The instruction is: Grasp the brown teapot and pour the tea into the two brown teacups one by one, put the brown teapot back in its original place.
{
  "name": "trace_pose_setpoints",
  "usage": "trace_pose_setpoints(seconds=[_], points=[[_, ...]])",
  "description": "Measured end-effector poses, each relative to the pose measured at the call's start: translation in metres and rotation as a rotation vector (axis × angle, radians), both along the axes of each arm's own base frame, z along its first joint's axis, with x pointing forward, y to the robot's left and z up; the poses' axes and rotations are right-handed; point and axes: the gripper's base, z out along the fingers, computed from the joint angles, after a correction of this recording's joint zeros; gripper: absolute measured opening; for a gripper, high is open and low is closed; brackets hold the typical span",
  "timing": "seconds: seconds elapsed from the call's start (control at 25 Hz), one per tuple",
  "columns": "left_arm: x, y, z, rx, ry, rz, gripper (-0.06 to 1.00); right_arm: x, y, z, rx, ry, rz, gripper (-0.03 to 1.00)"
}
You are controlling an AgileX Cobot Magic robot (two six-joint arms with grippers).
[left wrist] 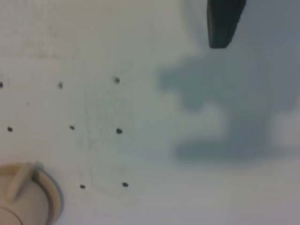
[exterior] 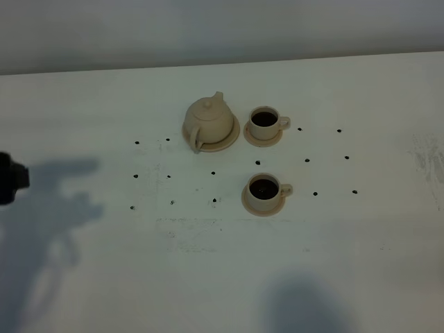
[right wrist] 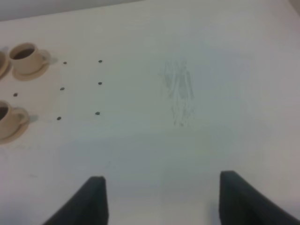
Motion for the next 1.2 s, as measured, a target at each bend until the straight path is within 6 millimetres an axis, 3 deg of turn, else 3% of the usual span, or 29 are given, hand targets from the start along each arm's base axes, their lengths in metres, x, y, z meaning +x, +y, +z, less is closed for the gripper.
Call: trace_pose_setpoints(seconds=[0.28,0.52,1.2], points=[[-0.071,0.003,-0.002,0.031,-0.022,-0.030,0.65,0.000,0.000,0.000,0.000,0.000,0.000,0.50],[-0.116,0.004,-0.003,0.043,-0.038,-0.038,0.65,0.000,0.000,0.000,0.000,0.000,0.000,0.50],[-0.157,0.007,-0.003,-0.011,-0.075,0.068,0.65,0.000,0.000,0.000,0.000,0.000,0.000,0.50]])
